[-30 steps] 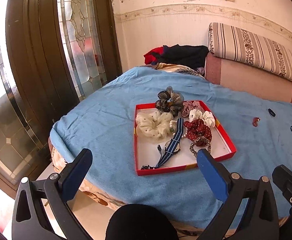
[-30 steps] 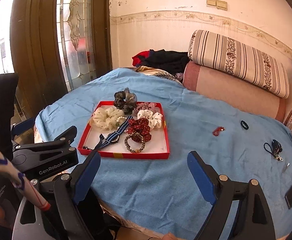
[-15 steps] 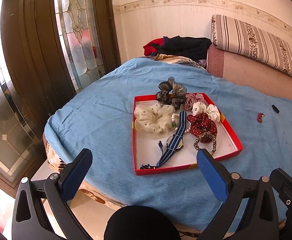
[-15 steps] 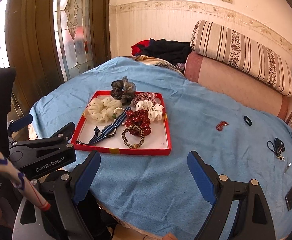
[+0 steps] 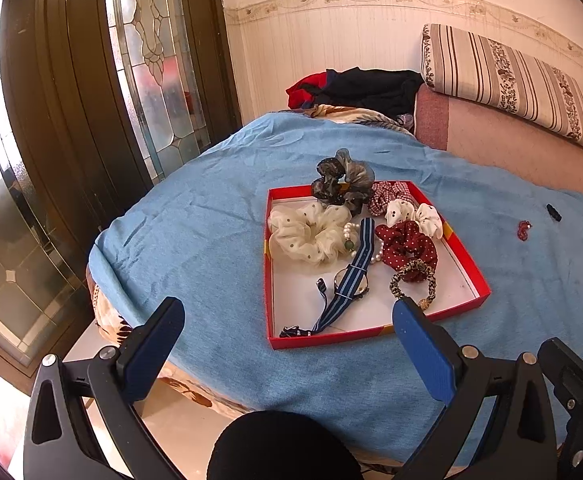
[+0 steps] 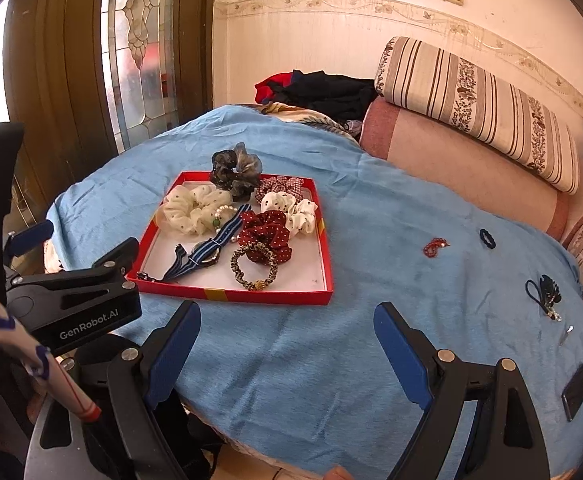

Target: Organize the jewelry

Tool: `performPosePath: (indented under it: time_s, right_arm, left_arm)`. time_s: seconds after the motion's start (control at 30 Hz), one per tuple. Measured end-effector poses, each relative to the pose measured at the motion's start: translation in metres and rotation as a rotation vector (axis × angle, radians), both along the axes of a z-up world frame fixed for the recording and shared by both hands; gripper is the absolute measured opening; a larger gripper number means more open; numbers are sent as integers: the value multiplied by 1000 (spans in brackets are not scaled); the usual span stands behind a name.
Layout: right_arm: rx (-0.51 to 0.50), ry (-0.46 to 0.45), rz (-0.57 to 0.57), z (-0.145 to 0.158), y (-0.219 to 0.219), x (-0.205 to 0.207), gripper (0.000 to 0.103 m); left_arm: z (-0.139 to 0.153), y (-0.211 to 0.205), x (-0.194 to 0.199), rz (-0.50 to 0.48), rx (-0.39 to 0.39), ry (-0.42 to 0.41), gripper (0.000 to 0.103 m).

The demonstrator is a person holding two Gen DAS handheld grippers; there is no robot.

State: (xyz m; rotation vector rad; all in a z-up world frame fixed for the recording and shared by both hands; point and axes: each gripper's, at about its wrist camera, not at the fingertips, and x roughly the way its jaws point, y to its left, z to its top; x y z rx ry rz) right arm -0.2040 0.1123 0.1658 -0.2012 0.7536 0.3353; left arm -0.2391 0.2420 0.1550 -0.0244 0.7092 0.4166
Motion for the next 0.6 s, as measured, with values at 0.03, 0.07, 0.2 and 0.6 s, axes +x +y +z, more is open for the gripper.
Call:
performPosePath:
  time_s: [0.03,0.07,0.2,0.6]
  right_arm:
    - [-2,1,-1,-1,0,0,91]
    - [-3,4,-3,-1,-1,1,91]
    - [-8,11,-9,-4,-2,2,91]
    - [-29,17,-2,-9,4,2,91]
  left_arm:
    - [0,0,0,0,1,1,103]
    - [0,0,1,1,3,2,103]
    - [0,0,0,0,5,0,103]
    - [-3,4,1,1,-13,15,103]
